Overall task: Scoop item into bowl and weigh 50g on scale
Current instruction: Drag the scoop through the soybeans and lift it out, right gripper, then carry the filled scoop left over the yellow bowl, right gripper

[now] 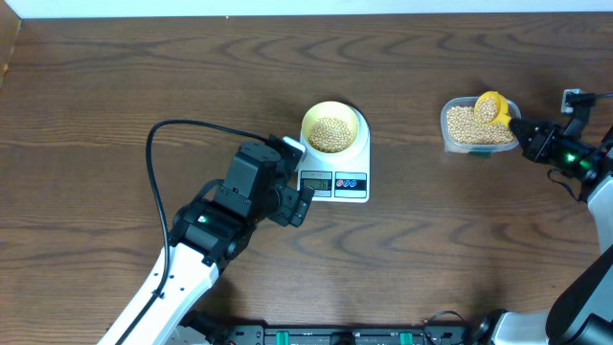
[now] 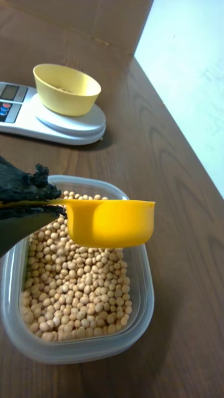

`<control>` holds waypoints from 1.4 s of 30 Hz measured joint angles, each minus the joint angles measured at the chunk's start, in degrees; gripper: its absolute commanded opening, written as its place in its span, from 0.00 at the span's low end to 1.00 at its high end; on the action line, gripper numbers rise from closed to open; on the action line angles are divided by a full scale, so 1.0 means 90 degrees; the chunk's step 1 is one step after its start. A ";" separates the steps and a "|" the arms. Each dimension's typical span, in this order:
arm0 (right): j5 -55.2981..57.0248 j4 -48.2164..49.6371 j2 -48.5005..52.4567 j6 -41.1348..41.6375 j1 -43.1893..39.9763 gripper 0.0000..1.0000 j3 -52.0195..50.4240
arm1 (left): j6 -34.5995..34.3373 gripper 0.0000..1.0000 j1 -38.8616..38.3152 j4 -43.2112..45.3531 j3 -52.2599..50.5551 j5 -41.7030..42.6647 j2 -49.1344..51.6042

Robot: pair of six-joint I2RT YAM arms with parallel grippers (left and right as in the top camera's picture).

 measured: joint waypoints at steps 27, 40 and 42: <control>-0.0306 0.0141 0.0002 0.0432 0.0345 0.01 0.0000 | 0.0000 0.89 0.0000 0.0000 0.0000 0.0000 0.0000; -0.0333 0.1183 0.0002 0.1168 0.1338 0.01 0.0000 | 0.0000 0.89 0.0000 0.0000 0.0000 0.0000 0.0000; -0.0335 0.1307 0.0002 0.1285 0.1445 0.01 0.0000 | 0.0000 0.89 0.0000 0.0000 0.0000 0.0000 0.0000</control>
